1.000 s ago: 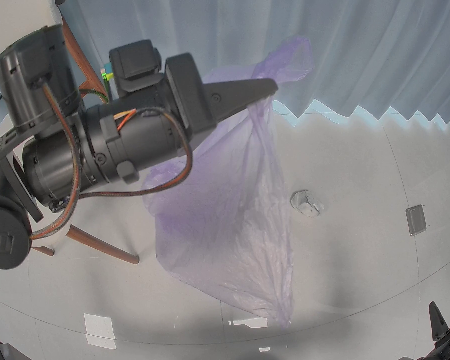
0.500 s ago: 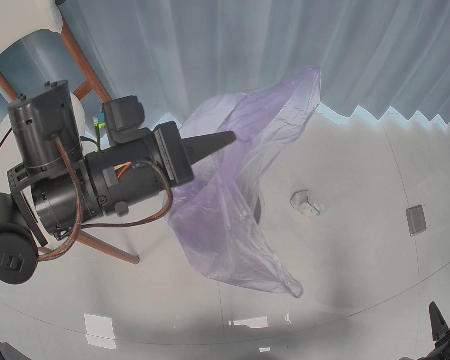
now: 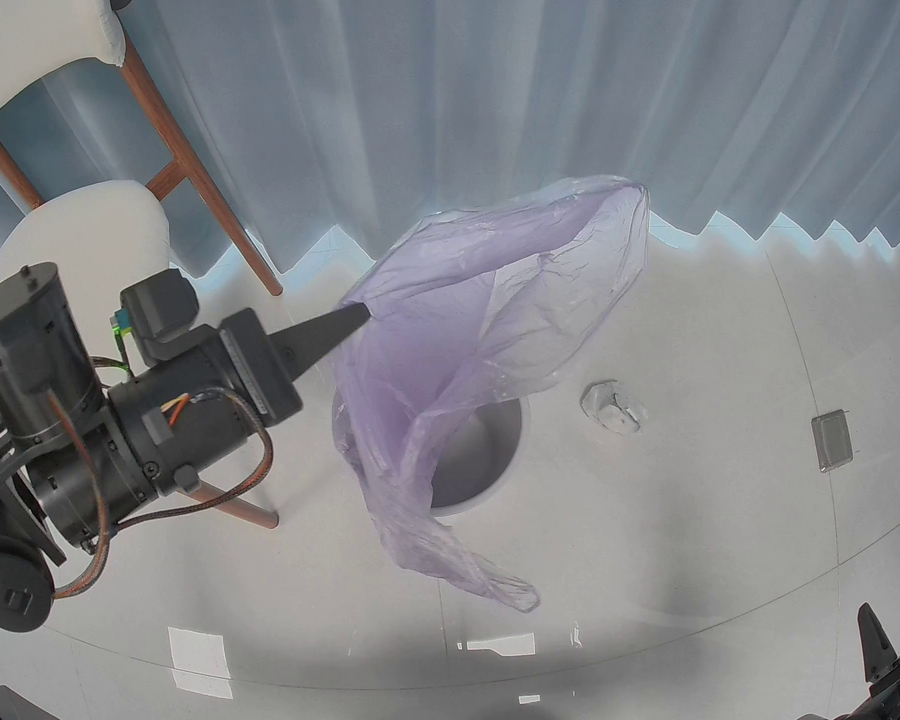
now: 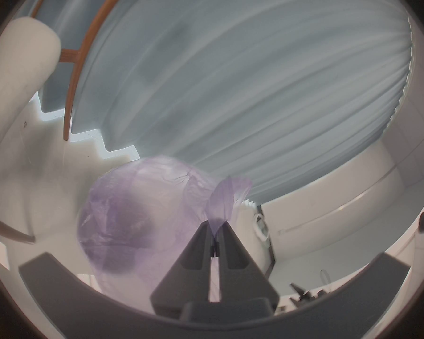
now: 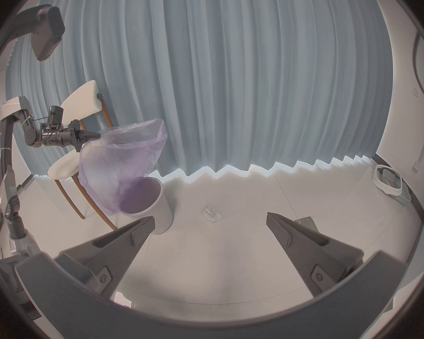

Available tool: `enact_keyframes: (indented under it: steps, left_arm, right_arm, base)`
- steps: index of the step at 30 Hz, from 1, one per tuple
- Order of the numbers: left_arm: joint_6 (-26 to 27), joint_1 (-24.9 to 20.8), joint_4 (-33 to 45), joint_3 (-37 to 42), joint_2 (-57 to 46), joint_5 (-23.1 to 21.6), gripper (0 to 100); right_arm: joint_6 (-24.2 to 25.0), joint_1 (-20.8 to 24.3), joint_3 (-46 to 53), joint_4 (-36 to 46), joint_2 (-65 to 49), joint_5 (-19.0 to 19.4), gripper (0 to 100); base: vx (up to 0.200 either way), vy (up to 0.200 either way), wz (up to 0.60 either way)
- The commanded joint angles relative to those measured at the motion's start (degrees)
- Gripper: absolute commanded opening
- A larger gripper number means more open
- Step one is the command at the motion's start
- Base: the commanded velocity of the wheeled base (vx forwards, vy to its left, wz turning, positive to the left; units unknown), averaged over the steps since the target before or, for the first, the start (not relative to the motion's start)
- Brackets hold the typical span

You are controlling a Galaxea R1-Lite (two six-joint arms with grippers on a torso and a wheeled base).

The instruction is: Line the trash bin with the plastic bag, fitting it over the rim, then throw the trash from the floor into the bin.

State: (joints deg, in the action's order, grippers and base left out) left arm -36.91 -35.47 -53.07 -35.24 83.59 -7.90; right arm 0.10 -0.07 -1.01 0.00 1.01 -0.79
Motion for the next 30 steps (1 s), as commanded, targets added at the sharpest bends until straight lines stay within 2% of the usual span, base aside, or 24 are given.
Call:
enact_keyframes:
  steps: [1,4,7,9,11,16,22,26,30]
  left_arm:
    - [-6.2,-0.2,-8.5,6.2,-3.5,-1.2,0]
    - [-6.5,-1.2,-12.1,6.7,-4.0,-5.2,0]
    - [-6.6,-0.9,-12.1,7.0,-3.4,-6.8,0]
    - [-6.9,-1.2,-12.9,7.2,-3.3,-7.0,0]
    - [-7.2,-5.7,-12.8,8.3,-4.0,-6.9,0]
    - [-7.1,-7.5,-12.9,12.3,-3.3,-7.0,0]
    - [-8.0,-12.9,-14.2,15.1,-1.3,-7.0,0]
    - [-7.0,-14.4,-17.3,18.2,0.4,-7.0,0]
    - [-6.8,-15.6,-25.2,19.4,3.9,-7.0,0]
  right_arm:
    - [0.0,0.0,0.9,0.0,-1.0,0.0,100]
    - [0.0,0.0,0.9,0.0,-1.0,0.0,100]
    - [0.0,0.0,1.0,0.0,-1.0,0.0,100]
    - [0.0,0.0,0.9,0.0,-1.0,0.0,100]
    - [0.0,0.0,1.0,0.0,-1.0,0.0,100]
    - [0.0,0.0,0.9,0.0,-1.0,0.0,100]
    - [0.0,0.0,1.0,0.0,-1.0,0.0,100]
    - [0.0,0.0,0.9,0.0,-1.0,0.0,100]
    - [0.0,0.0,0.9,0.0,-1.0,0.0,100]
  base:
    - [0.0,0.0,0.0]
    - [0.0,0.0,0.0]
    - [0.0,0.0,0.0]
    - [0.0,0.0,0.0]
    - [0.0,0.0,0.0]
    - [0.0,0.0,0.0]
    - [0.0,0.0,0.0]
    - [0.0,0.0,0.0]
    - [0.0,0.0,0.0]
